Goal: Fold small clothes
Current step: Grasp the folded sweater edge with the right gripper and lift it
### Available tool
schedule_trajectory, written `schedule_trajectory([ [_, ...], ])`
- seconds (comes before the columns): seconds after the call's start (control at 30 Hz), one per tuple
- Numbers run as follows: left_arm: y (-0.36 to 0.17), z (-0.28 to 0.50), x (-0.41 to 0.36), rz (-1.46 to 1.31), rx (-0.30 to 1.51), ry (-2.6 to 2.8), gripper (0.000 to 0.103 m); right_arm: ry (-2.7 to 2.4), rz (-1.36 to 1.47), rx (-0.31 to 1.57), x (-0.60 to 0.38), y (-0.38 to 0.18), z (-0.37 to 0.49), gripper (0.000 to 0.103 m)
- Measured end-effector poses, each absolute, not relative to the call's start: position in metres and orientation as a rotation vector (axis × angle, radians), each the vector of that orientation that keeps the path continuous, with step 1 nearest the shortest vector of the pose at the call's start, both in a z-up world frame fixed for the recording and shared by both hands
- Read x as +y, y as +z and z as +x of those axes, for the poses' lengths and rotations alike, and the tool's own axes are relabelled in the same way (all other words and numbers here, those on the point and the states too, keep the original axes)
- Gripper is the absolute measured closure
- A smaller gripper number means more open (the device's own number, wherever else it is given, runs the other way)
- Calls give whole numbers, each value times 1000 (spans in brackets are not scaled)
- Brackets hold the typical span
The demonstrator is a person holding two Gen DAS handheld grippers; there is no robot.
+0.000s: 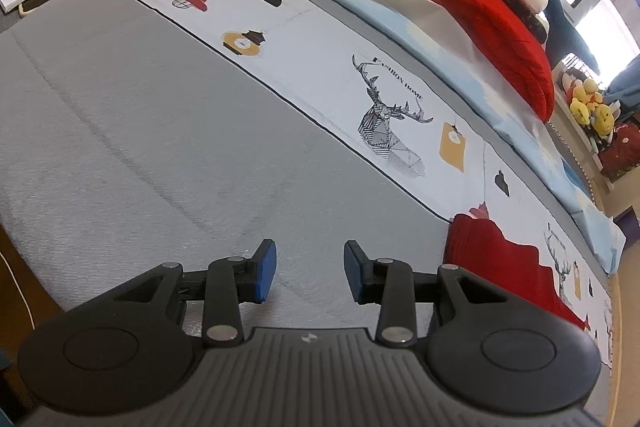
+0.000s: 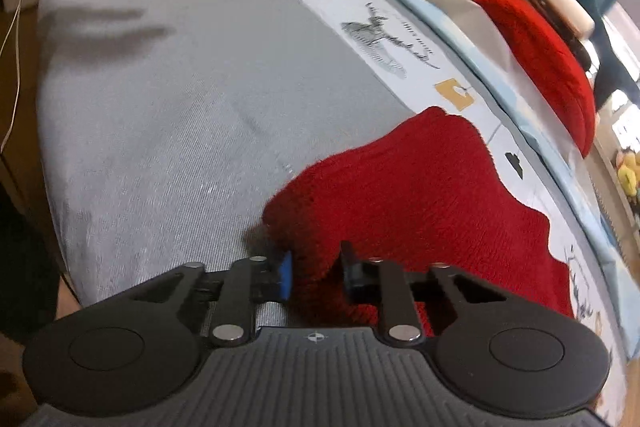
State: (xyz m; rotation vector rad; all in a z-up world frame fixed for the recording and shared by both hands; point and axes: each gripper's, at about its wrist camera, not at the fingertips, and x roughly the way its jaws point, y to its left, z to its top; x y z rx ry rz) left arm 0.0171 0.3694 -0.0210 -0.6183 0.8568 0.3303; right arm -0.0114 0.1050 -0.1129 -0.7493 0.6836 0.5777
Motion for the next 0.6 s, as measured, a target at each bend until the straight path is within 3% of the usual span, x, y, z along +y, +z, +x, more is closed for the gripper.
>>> schedule_trajectory([
  [0.4,-23,36,346,-582,884,316,62,629,-528,529,110,-43,-32,89],
  [0.6,-26,44,327,-594,898,312,62,650,-235,633,83,-28,-20,89],
])
